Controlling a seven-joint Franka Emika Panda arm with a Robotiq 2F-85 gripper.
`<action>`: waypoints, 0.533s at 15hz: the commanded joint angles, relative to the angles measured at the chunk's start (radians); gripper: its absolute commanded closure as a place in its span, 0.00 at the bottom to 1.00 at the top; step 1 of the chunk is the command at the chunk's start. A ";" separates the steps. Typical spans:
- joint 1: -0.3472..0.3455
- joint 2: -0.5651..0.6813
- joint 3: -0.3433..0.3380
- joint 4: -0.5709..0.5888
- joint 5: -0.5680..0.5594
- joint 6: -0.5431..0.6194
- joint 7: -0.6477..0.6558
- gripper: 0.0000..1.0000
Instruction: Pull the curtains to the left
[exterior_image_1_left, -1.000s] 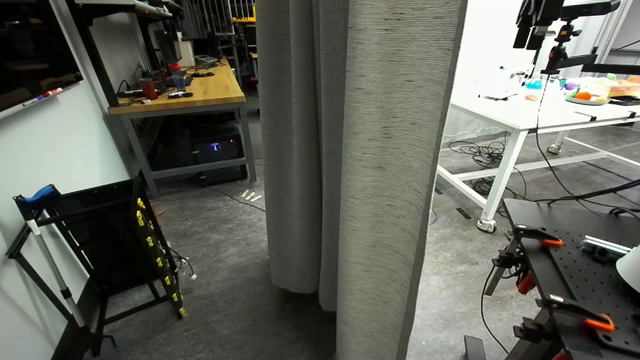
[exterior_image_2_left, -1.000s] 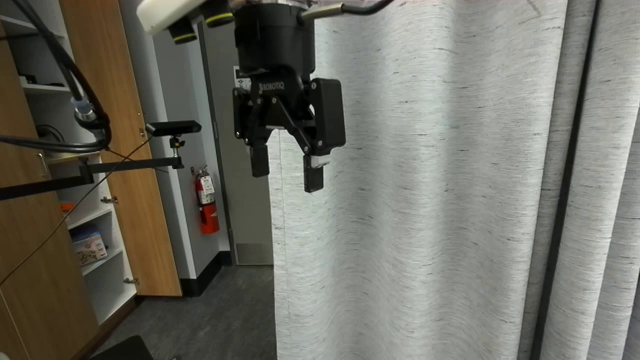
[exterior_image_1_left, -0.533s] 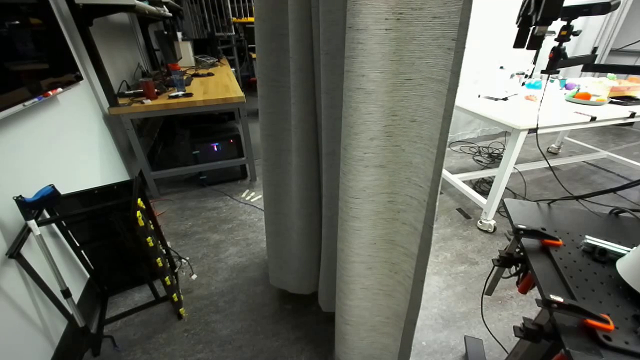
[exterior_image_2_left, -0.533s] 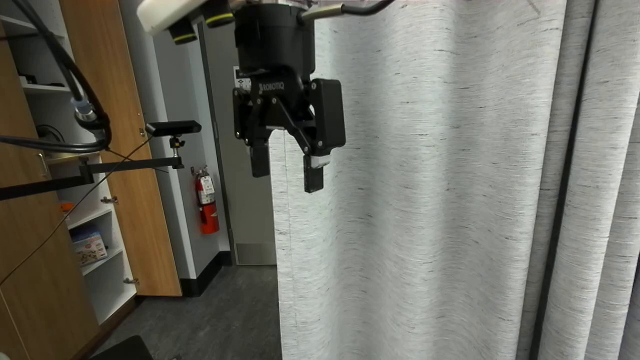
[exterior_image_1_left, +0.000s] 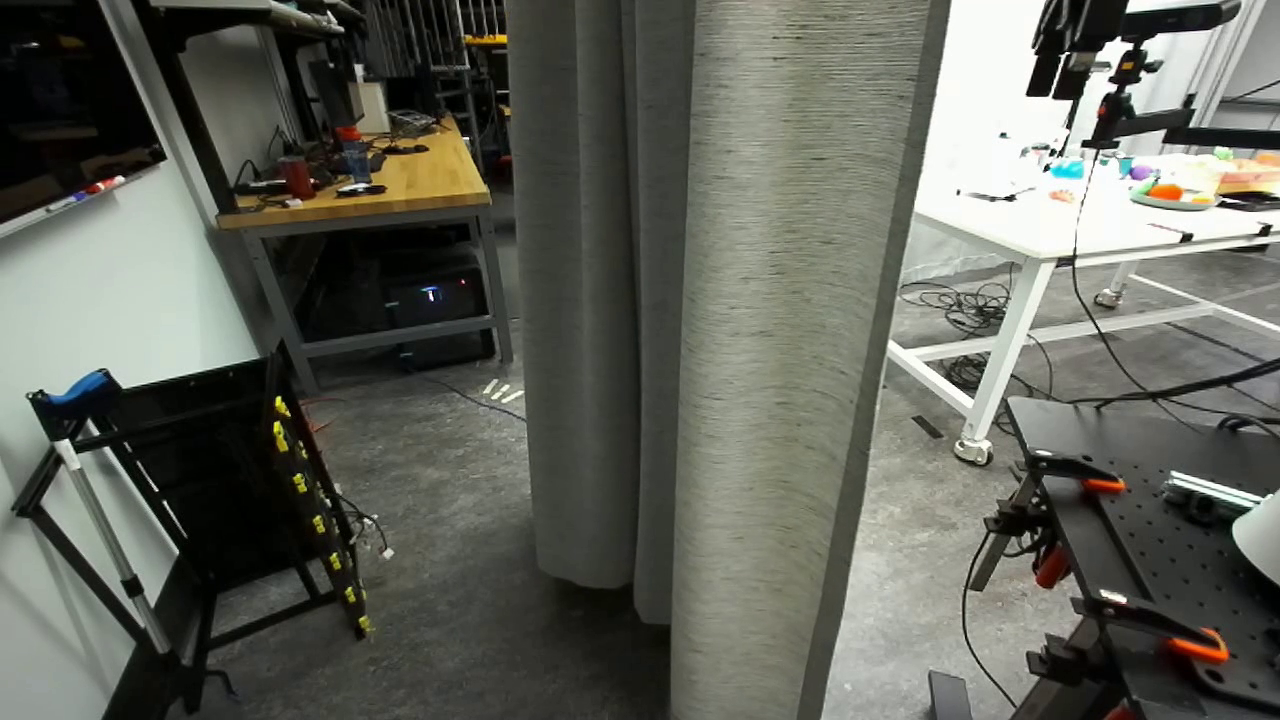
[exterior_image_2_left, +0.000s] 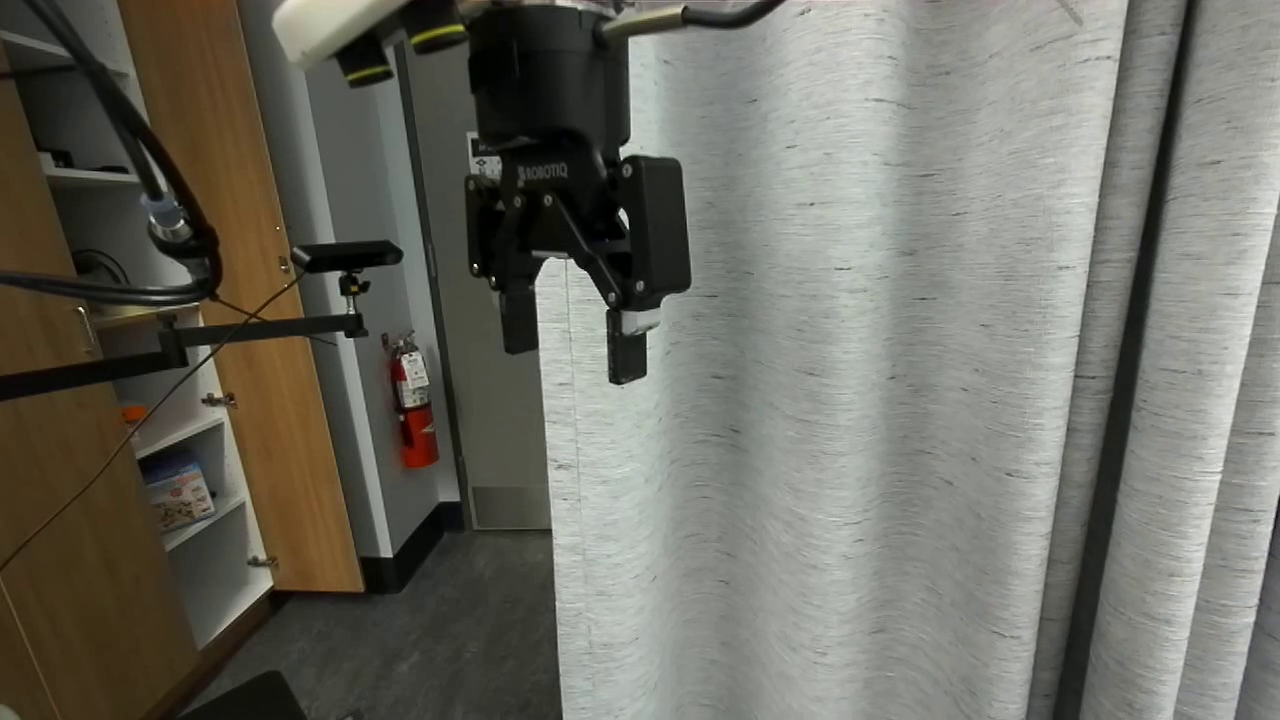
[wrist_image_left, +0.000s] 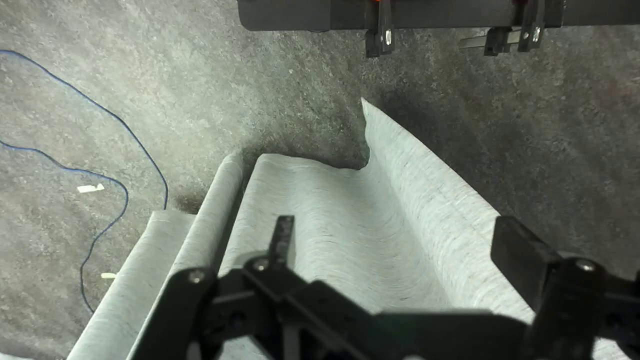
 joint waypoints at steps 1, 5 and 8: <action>-0.001 0.001 0.001 0.002 0.001 -0.002 0.000 0.00; -0.001 0.001 0.001 0.002 0.001 -0.002 0.000 0.00; 0.001 -0.006 0.002 -0.005 0.000 0.006 -0.003 0.00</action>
